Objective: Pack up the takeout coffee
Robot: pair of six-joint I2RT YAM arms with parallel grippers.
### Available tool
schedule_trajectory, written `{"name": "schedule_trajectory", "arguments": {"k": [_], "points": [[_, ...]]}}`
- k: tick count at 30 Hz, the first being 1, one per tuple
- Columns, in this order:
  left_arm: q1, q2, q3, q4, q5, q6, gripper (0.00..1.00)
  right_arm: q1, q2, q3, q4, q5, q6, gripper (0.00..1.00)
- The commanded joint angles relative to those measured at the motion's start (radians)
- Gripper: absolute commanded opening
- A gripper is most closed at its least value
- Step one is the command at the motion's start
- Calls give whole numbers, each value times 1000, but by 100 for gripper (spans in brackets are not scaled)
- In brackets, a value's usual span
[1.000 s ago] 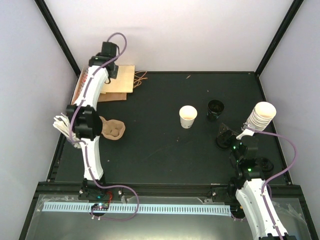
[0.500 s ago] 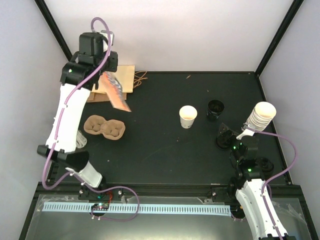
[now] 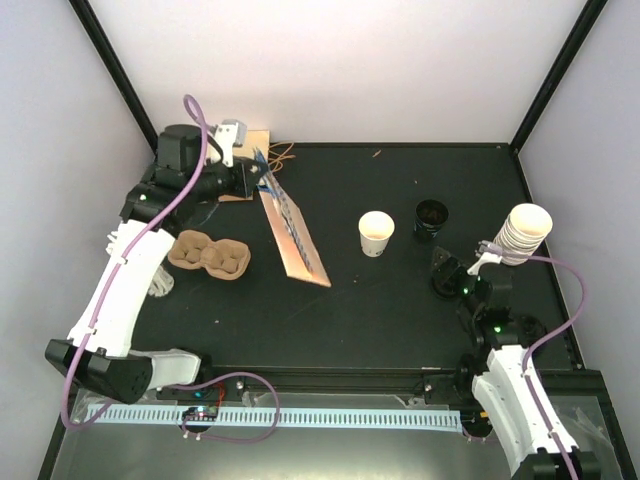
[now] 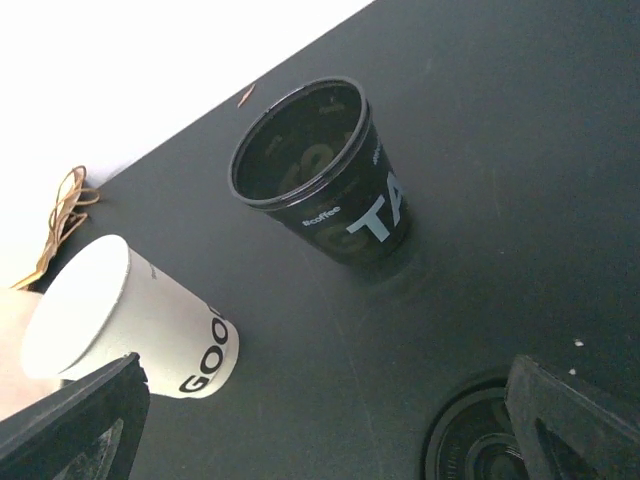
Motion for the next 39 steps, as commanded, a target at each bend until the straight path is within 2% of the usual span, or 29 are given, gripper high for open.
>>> {"name": "schedule_trajectory", "arguments": {"k": [1, 5, 12, 14, 23, 28, 31, 36, 39], "points": [[-1, -62, -134, 120, 187, -104, 1, 4, 68, 112, -40, -82, -30, 100], [-3, -121, -265, 204, 330, -141, 2, 4, 174, 271, -181, -148, -53, 100], [-3, -208, -348, 179, 351, -123, 2, 8, 326, 493, -369, -218, -114, 100], [-3, -220, -357, 166, 364, -113, 2, 28, 352, 534, -394, -228, -142, 96], [-3, -265, -395, 158, 379, -96, 3, 206, 463, 710, -509, -98, -216, 94], [-3, -275, -429, 178, 394, -97, 3, 347, 591, 829, -591, 75, -251, 94], [-3, -277, -441, 176, 401, -90, 3, 385, 681, 899, -659, 116, -290, 86], [-3, -284, -465, 179, 407, -81, 3, 402, 794, 968, -705, 133, -323, 63], [-3, -283, -469, 171, 407, -70, 3, 404, 833, 995, -713, 144, -330, 66]]}}
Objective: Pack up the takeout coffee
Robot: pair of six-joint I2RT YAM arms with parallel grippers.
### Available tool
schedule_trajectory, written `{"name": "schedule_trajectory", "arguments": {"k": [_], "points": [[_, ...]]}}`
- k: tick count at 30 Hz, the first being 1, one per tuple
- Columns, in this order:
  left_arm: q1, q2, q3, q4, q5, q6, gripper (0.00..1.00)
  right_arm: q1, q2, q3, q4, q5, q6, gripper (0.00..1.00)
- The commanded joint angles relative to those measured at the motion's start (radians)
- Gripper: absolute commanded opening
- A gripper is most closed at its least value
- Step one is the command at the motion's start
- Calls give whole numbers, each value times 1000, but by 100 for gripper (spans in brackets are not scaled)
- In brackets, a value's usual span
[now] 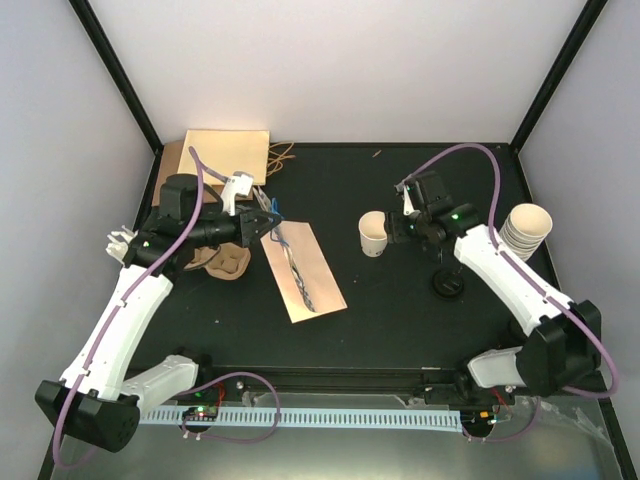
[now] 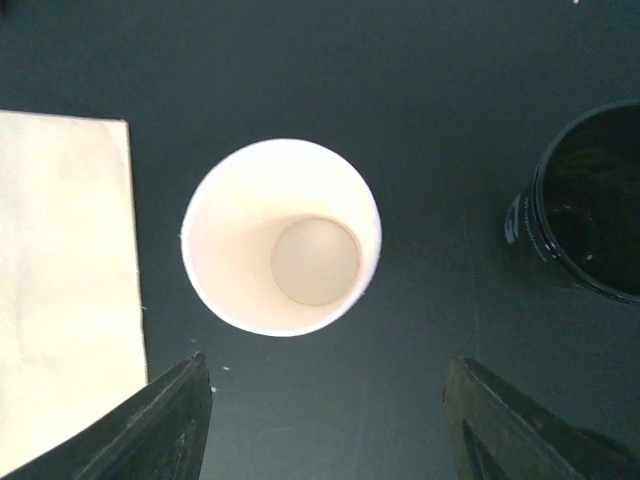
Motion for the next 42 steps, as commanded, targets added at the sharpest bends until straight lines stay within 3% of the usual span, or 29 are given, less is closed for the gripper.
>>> {"name": "schedule_trajectory", "arguments": {"k": [1, 19, 23, 29, 35, 42], "points": [[-2, -18, -2, 21, 33, 32, 3, 8, 43, 58, -61, 59, -33, 67], [-2, -10, -19, 28, 33, 53, 3, 6, 384, 289, -132, 201, 27, 56], [-2, -5, -23, 32, 36, 55, 3, 0, 453, 332, -146, 172, 40, 53], [-2, 1, -21, 31, 38, 59, 3, -2, 504, 352, -155, 158, 44, 38], [-2, 9, -14, 30, 41, 65, 3, -2, 495, 334, -158, 149, 44, 14], [-2, 12, -5, 32, 40, 63, 3, -2, 406, 293, -188, 178, 33, 2]]}}
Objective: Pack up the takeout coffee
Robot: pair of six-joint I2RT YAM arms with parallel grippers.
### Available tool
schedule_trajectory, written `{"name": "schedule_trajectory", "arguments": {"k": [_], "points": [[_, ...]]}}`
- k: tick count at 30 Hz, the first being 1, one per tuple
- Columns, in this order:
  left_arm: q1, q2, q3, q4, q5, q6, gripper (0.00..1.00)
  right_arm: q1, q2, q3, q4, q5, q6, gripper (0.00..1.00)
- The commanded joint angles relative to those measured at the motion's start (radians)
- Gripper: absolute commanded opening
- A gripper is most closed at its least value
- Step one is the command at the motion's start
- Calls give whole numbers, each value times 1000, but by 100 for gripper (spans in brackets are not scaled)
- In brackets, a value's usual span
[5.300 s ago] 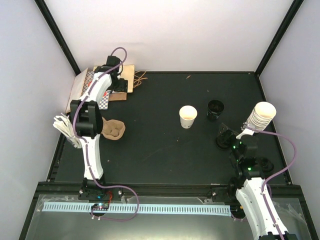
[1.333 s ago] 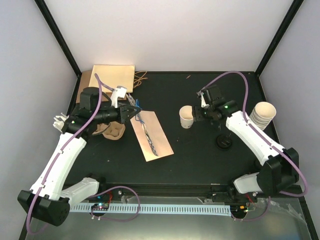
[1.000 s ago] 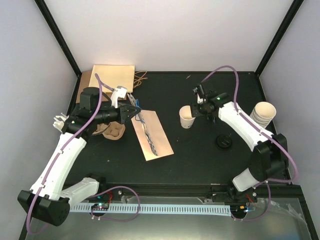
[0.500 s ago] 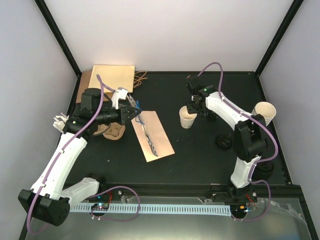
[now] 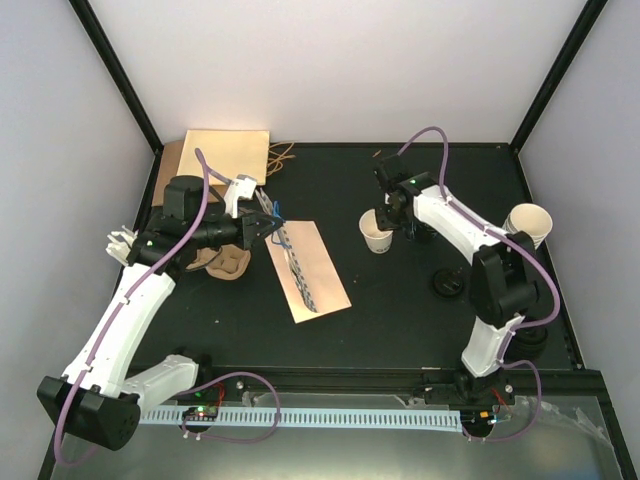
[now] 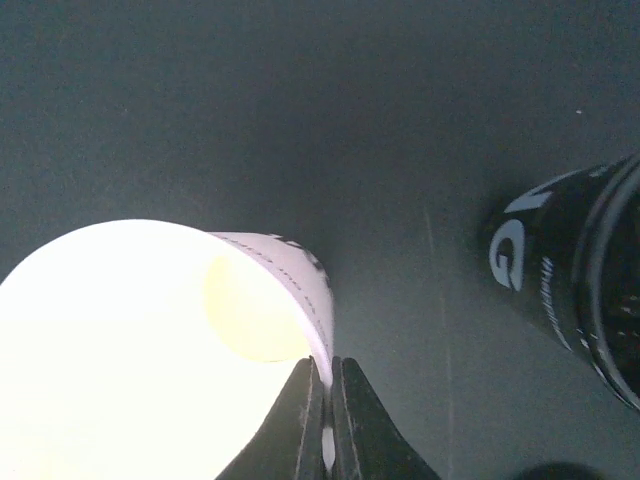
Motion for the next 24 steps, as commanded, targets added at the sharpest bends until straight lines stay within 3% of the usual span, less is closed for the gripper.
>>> {"name": "schedule_trajectory", "arguments": {"k": [1, 15, 24], "points": [[-2, 2, 21, 28, 23, 16, 3, -2, -90, -33, -45, 31, -7, 2], [-2, 2, 14, 40, 38, 9, 3, -2, -396, -366, -35, 11, 29, 2], [-2, -7, 10, 36, 50, 7, 3, -1, -555, -480, -50, 45, 86, 3]]}}
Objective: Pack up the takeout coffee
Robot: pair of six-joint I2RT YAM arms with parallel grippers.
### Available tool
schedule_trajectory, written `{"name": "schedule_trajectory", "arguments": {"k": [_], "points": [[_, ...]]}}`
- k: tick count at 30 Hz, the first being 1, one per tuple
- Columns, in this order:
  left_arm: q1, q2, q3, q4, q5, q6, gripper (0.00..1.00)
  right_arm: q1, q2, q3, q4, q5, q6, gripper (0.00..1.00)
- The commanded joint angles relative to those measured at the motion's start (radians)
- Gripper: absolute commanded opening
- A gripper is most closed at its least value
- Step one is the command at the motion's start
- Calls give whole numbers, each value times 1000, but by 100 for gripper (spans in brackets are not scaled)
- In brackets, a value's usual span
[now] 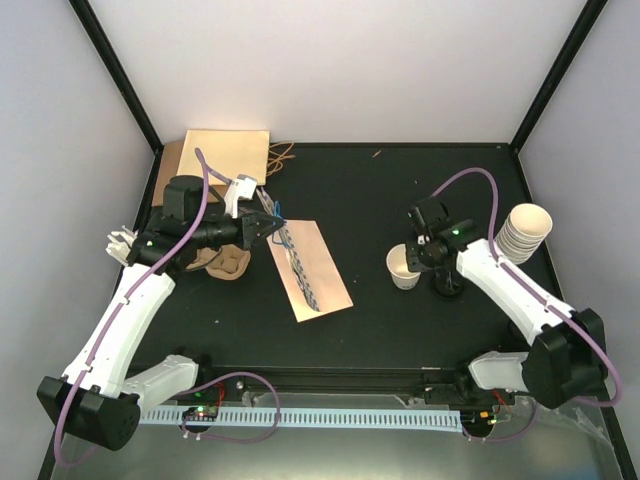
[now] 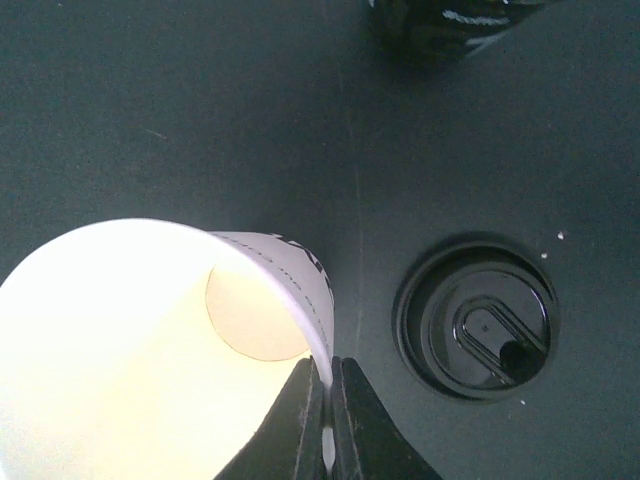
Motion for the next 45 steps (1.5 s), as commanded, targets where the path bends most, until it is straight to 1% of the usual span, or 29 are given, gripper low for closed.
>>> {"name": "schedule_trajectory", "arguments": {"k": [1, 5, 10, 11, 12, 15, 17, 23, 24, 26, 28, 31, 33, 35, 36, 37, 39, 40, 41, 43, 45], "points": [[-2, -8, 8, 30, 34, 5, 3, -2, -71, -46, 10, 26, 50, 4], [-2, -12, 9, 25, 35, 7, 3, -1, -92, -75, 30, -5, 61, 6], [-2, -13, 5, 24, 38, 4, 3, -2, -80, -82, 26, 3, 72, 7], [-2, -13, 4, 24, 38, 4, 3, -2, -78, -81, 23, 4, 72, 10], [-2, -12, 4, 25, 38, 4, 3, -2, -75, -79, 21, 8, 72, 15], [-2, -10, 1, 27, 38, 1, 3, -2, -86, -74, 16, 28, 76, 36], [-2, -10, 2, 27, 39, -2, 3, -2, -105, -65, 10, 50, 79, 44], [-2, -10, 16, 23, 45, -16, 3, -2, -129, 7, -44, 105, 67, 51], [-2, -13, 21, 21, 45, -17, 3, -1, -138, 18, -46, 104, 63, 52], [-2, -17, 26, 21, 44, -20, 3, 0, -158, 46, -41, 95, 52, 57], [-2, -19, 28, 20, 44, -23, 3, 1, -175, 87, -41, 81, 41, 58], [-2, -18, 28, 21, 46, -26, 3, 1, -198, 152, -19, 19, 13, 61], [-2, -16, 27, 20, 47, -28, 3, 2, -224, 183, 33, -67, -14, 69], [-2, -15, 27, 20, 48, -30, 3, 1, -254, 206, 90, -108, -15, 84], [-2, -14, 27, 22, 50, -32, 3, 2, -269, 213, 110, -105, -4, 96], [-2, -13, 25, 22, 51, -35, 3, 1, -286, 210, 128, -94, 10, 100], [-2, -14, 22, 26, 55, -43, 3, 1, -329, 174, 215, -93, 23, 100], [-3, -14, 20, 29, 58, -50, 3, 0, -350, 154, 253, -125, 9, 100], [-3, -14, 17, 35, 64, -58, 3, 0, -362, 142, 282, -172, -12, 100], [-10, -16, 6, 56, 77, -81, 3, 0, -363, 130, 320, -333, -39, 100], [-30, -15, -1, 77, 85, -95, 3, 14, -330, 148, 314, -406, -44, 100]]}}
